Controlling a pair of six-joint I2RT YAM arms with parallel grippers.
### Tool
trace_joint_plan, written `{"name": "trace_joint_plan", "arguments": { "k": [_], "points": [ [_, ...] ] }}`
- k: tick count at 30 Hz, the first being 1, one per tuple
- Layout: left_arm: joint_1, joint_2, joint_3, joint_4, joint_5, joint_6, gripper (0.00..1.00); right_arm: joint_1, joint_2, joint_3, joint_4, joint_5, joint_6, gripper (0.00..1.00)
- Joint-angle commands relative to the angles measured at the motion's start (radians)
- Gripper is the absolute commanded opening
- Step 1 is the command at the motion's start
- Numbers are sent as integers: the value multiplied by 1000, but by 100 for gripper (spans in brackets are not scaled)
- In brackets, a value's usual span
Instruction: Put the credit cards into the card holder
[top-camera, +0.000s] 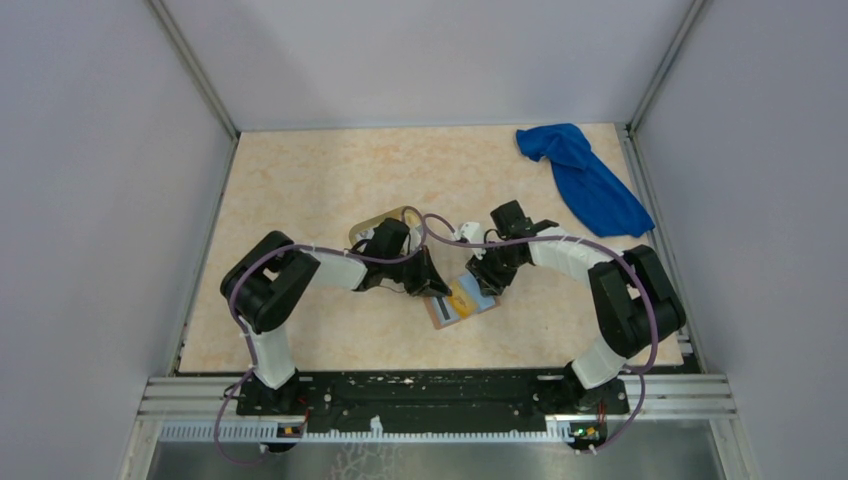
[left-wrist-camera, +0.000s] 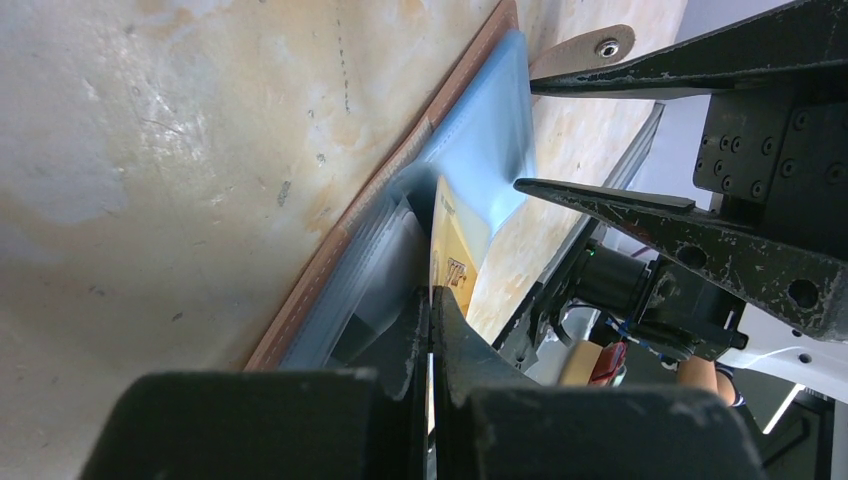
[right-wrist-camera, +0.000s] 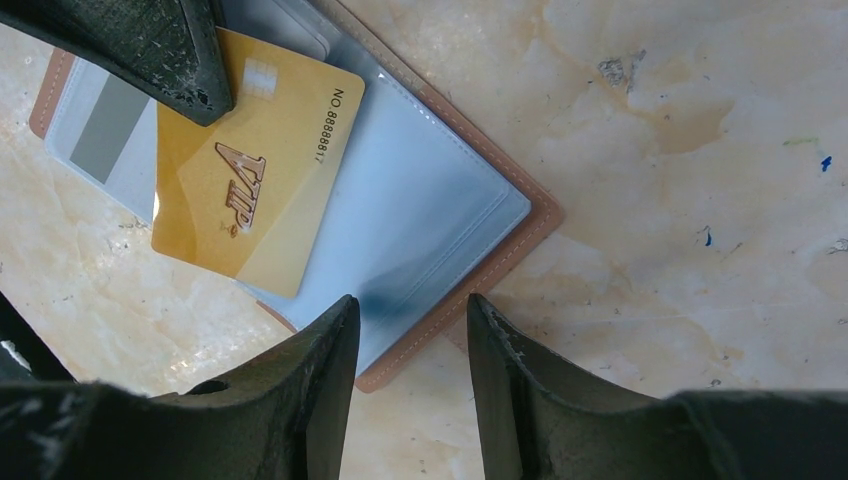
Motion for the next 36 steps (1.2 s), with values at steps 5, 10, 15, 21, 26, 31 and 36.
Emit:
{"name": "trace_joint_plan", "arguments": {
  "k": [5,10,15,21,26,31,36],
  "points": [
    [2,34,7,-213,-69,69,0,25,10,21,27,7,12,43],
    [2,35,27,-260,-67,74,0,25,10,21,27,7,12,43],
    [2,60,57,-286,-68,78,0,29,8,21,26,4,13,43],
    [2,82,78,-271,-68,74,0,33,6,21,26,4,14,43],
    [2,103,88,-246,-46,67,1,35,8,21,27,4,14,43],
    [2,106,86,-221,-29,58,1,38,13,21,27,7,13,43],
    [2,109,85,-210,-18,58,1,39,13,21,25,6,13,43]
  ]
}}
